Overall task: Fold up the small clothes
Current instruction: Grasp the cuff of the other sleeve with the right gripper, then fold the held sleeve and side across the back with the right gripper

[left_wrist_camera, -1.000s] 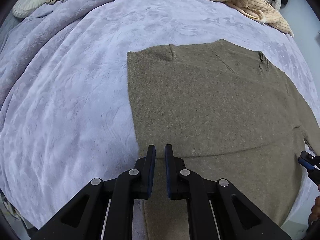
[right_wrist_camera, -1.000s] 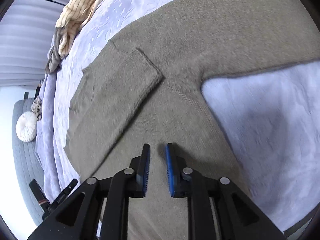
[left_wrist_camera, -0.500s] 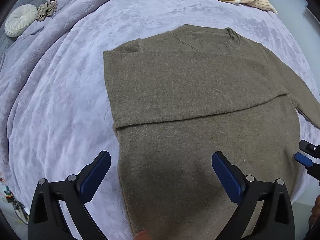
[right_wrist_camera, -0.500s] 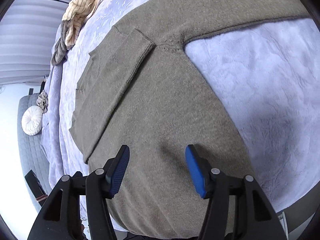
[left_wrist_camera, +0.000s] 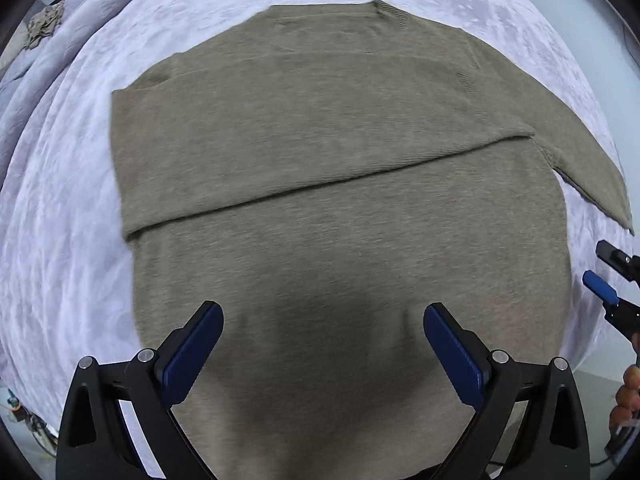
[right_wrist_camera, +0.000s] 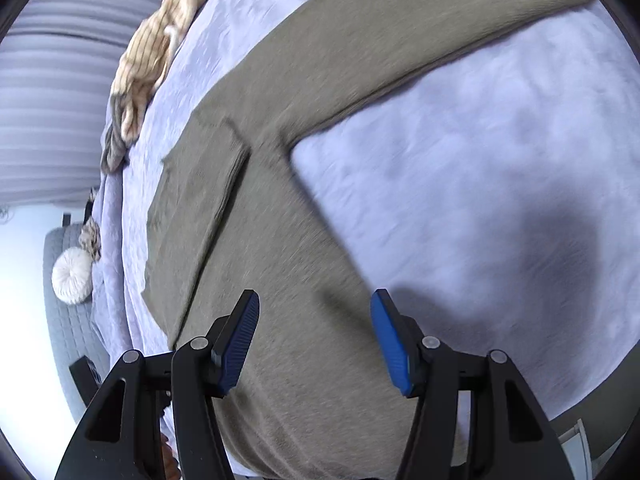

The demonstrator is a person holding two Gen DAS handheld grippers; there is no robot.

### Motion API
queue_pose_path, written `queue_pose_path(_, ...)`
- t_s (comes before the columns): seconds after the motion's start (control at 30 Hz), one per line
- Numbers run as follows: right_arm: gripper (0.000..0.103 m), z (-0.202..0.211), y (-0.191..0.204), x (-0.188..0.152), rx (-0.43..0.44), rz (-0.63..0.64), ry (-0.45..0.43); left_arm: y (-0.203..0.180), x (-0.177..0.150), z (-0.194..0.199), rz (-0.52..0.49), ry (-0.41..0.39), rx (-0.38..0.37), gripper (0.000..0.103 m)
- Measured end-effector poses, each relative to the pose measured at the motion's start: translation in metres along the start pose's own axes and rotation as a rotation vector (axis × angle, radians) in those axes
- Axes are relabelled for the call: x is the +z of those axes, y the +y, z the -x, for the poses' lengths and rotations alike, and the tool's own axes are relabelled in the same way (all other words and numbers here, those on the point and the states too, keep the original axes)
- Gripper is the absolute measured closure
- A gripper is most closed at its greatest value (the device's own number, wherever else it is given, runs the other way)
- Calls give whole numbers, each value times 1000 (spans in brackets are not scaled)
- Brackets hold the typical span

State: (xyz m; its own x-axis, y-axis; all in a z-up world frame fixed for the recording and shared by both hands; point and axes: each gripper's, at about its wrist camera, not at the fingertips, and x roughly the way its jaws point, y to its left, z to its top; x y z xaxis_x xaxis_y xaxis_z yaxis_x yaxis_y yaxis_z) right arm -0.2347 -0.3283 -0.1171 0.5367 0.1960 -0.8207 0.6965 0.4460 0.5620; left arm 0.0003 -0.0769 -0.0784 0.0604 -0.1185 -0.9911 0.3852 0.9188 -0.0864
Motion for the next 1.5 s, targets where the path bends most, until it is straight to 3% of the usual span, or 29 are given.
queue_pose_path(0.23, 41, 38, -51, 49, -3, -127, -131, -50, 14, -6, -73, 1, -17, 2)
queue_pose_path(0.63, 41, 83, -123, 115, 106, -362, -372, -98, 44, -18, -83, -1, -11, 2)
queue_pose_path(0.93, 41, 85, -159, 140, 267, -560, -443, -125, 59, -23, -110, 3, 8, 2)
queue_pose_path(1.0, 54, 82, -163, 140, 280, -587, -434, -123, 60, -22, -107, 6, 11, 2)
queue_pose_path(1.07, 94, 76, -168, 141, 313, -607, -403, -124, 58, -23, -106, 9, 16, 2)
queue_pose_path(1.23, 96, 78, -142, 143, 416, -506, -402, -127, 62, -26, -96, -6, 24, 2)
queue_pose_path(1.5, 96, 68, -17, 153, 566, -162, -279, -107, 60, -19, -74, -28, 13, 2)
